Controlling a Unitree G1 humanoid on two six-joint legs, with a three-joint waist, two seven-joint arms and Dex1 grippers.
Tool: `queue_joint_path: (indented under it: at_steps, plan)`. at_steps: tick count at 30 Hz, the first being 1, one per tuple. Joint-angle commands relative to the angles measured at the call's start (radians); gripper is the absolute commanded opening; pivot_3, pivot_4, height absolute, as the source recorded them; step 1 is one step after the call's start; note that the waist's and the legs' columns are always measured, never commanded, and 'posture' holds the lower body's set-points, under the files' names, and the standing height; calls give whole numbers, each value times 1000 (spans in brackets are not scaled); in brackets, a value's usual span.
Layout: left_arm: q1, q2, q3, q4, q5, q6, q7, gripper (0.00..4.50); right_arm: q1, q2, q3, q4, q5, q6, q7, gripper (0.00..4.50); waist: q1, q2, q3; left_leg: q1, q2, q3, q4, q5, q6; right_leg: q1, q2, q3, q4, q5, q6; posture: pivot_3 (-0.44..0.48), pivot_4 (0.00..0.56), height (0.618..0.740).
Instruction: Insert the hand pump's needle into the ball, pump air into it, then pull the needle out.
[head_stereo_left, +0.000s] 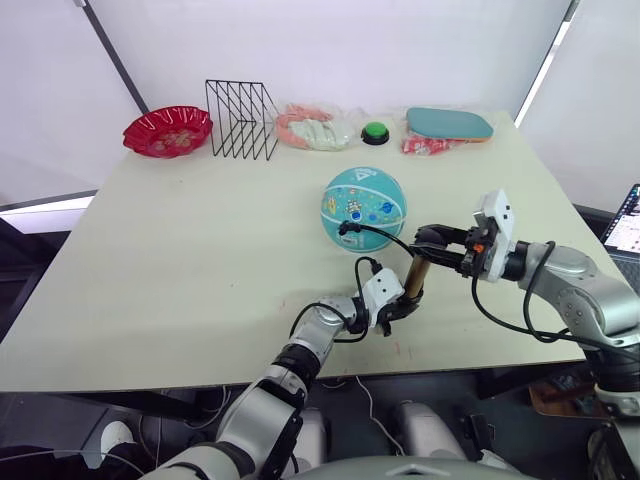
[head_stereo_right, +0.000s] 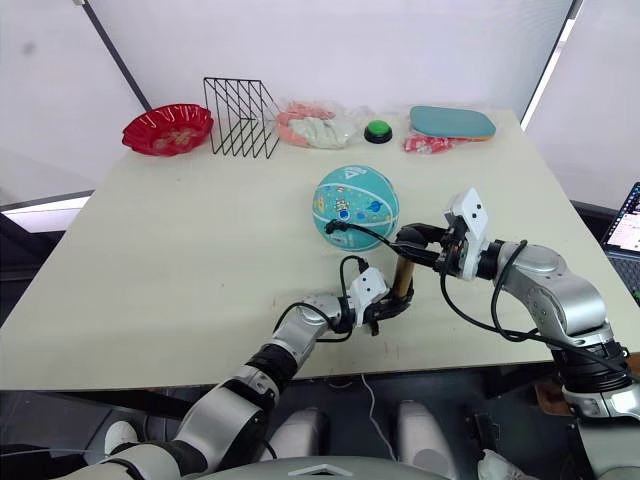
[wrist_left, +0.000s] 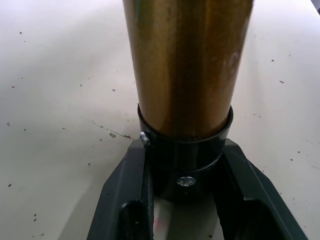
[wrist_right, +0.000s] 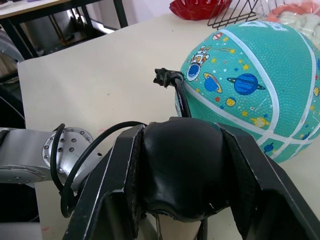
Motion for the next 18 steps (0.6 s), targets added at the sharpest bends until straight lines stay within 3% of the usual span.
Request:
queue_joint_path:
  at_steps: [1,9,13,16,18]
  plan:
    - [37,3,-6,44,7,29,-19,1053,83,-21,81,75,-106,63,-12,1636,0,0,0,1,0,0,-1,0,0,0,0,0,0,0,0,0,150,740]
    - [44,-2,-11,45,9,28,-24,1053,44,-35,-32,-18,-26,96,-26,1636,3,3,1,0,-1,0,-3,2,3,0,-1,0,-2,-1,0,0,150,740]
    - [51,-3,-11,42,9,32,-26,1053,-68,-85,-189,-131,137,207,-28,1636,9,9,11,-6,-1,0,-3,2,3,-2,-1,0,-4,-1,1,0,150,740]
    - [56,-2,-14,37,10,33,-30,1052,-183,-165,-274,-173,230,295,-29,1636,14,19,19,-19,-5,-1,0,2,3,-13,-3,1,-4,1,3,0,150,740]
    - [59,-1,-15,32,9,34,-32,1052,-218,-189,-300,-182,269,334,-41,1636,24,18,23,-21,-7,0,0,2,3,-15,-5,1,-4,3,7,0,150,740]
